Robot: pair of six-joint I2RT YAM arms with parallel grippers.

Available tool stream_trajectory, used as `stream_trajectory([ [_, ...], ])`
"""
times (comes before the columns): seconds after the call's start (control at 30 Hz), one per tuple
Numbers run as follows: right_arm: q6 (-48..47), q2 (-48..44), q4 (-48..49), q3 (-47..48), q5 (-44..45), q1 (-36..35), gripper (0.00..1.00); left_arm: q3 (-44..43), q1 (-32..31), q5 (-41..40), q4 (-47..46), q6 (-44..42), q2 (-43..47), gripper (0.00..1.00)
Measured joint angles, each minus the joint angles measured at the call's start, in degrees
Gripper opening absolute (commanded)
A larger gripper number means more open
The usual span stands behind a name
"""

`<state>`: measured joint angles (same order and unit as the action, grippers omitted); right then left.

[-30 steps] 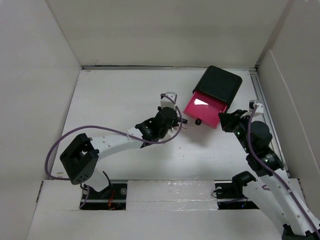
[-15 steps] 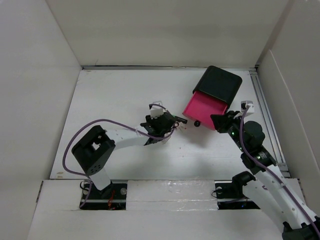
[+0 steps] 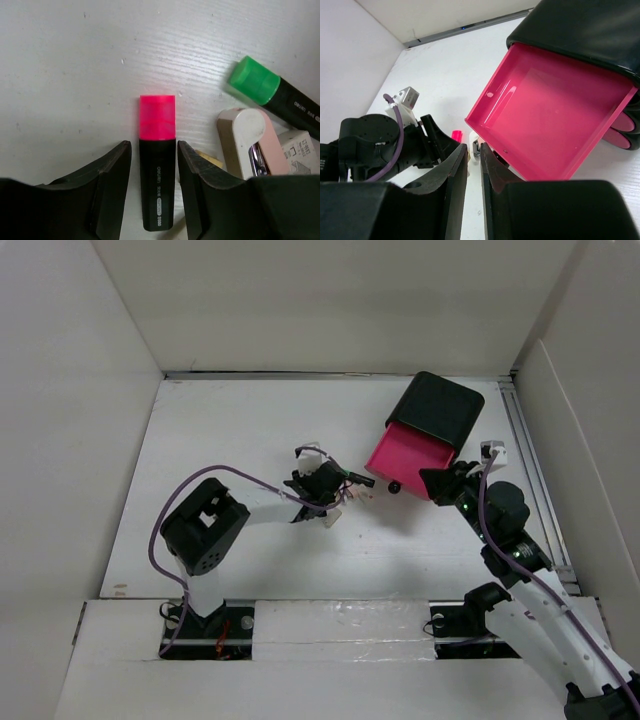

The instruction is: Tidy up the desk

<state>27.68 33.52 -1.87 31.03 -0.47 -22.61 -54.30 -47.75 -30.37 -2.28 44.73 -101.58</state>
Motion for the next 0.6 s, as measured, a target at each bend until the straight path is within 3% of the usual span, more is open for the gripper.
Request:
stream_trajectory([
  [0.07,0.0,0.0,0.0,0.0,0.0,0.0,0.22,-0.5,0.6,0.2,-0.3,-0.1,-0.6,0.34],
  [0.1,0.0,0.0,0.0,0.0,0.0,0.0,0.23,-0.9,0.7,0.3,-0.6,0.0,-0.9,0.15],
  [0.17,0.0,0.0,0.0,0.0,0.0,0.0,0.22,-1.4,0.8,0.3,-1.4,0.0,-1.5,0.01],
  [0.6,0.0,-1.7,-0.2,0.0,1.6,-0.1,0.23,-1.6,0.7,-2.8,3.7,-2.1,3.7,0.0],
])
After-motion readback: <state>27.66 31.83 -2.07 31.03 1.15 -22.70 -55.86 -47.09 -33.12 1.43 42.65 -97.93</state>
